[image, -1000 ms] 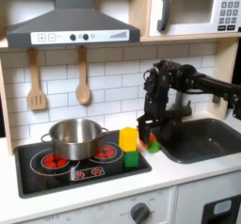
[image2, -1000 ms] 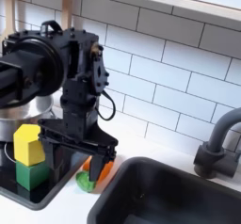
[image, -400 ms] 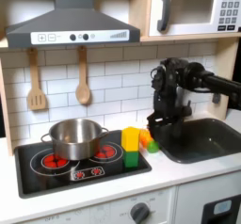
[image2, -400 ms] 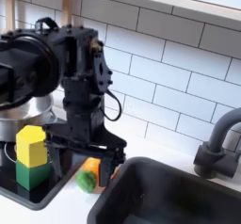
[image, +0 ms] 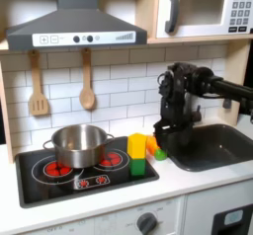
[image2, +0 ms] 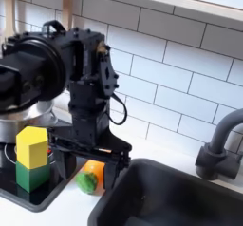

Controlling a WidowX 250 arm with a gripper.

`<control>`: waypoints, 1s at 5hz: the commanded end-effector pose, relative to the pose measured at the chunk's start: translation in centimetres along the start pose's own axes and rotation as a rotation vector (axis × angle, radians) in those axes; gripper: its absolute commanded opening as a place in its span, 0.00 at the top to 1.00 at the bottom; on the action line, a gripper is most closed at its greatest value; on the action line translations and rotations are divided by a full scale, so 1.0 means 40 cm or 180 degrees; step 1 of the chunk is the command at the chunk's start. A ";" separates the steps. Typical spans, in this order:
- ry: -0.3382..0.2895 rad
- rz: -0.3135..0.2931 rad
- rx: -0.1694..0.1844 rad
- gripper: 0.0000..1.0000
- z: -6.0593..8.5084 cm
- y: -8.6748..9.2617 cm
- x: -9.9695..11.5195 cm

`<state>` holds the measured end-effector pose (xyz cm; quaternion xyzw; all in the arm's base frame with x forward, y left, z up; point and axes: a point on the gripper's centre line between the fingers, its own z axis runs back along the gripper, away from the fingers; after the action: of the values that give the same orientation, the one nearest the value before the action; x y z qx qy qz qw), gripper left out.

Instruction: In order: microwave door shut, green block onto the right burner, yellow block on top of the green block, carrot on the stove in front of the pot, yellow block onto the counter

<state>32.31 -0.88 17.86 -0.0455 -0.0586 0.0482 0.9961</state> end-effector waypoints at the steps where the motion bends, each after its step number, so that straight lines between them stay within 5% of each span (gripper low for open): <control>1: 0.0041 0.0037 0.0055 0.00 -0.033 0.006 0.023; 5: 0.0037 0.0118 0.0061 0.00 -0.071 -0.004 0.070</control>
<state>35.45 -1.18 15.25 -0.0390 -0.0499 0.0650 0.9959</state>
